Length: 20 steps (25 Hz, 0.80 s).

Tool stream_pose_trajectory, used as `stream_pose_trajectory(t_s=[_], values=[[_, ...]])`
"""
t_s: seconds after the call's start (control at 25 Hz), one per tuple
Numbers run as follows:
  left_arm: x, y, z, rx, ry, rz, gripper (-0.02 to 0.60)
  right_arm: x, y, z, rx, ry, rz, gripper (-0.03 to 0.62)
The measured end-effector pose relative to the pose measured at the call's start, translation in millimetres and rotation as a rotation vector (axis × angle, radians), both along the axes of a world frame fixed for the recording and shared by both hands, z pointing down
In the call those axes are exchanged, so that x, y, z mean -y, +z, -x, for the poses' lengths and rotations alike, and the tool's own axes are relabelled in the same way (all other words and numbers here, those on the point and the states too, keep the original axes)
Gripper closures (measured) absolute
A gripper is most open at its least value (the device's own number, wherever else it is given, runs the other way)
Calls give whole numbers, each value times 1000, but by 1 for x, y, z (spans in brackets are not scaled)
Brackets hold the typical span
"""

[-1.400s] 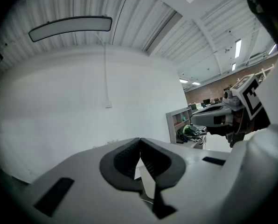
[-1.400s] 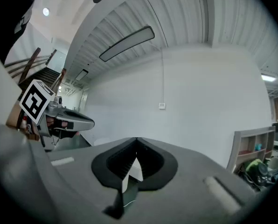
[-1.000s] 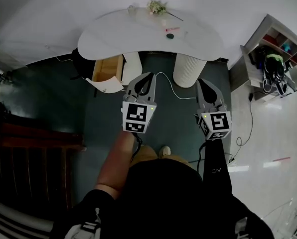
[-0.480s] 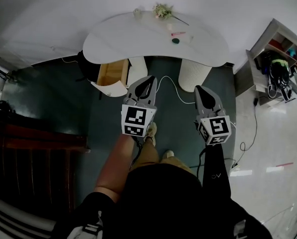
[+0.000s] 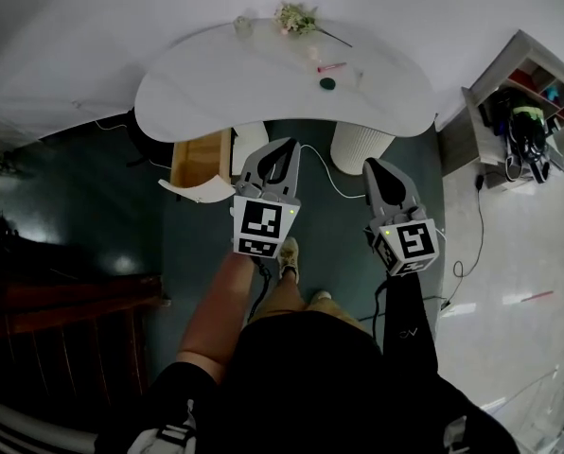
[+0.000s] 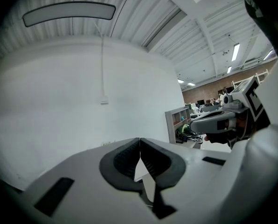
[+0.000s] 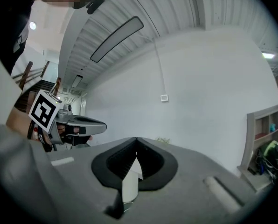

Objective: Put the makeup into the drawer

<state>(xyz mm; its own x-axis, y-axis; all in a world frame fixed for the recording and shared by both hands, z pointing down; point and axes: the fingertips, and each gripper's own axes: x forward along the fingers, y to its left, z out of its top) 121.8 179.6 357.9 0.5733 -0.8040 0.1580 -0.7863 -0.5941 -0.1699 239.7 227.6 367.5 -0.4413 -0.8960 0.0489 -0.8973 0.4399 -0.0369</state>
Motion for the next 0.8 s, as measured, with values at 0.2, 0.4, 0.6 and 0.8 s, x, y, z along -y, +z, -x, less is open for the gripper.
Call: stream_pose_trajectory(t_s=[0.2, 0.4, 0.6, 0.8], values=[[63, -4, 13, -8, 37, -9, 572, 63, -15, 24, 34, 5, -40, 591], [115, -6, 28, -13, 69, -12, 572, 113, -18, 41, -11, 49, -33, 591], [143, -8, 29, -29, 135, 8, 572, 142, -18, 59, 8, 44, -23, 591], [161, -11, 36, -64, 132, 24, 572, 163, -20, 68, 4, 43, -15, 591]])
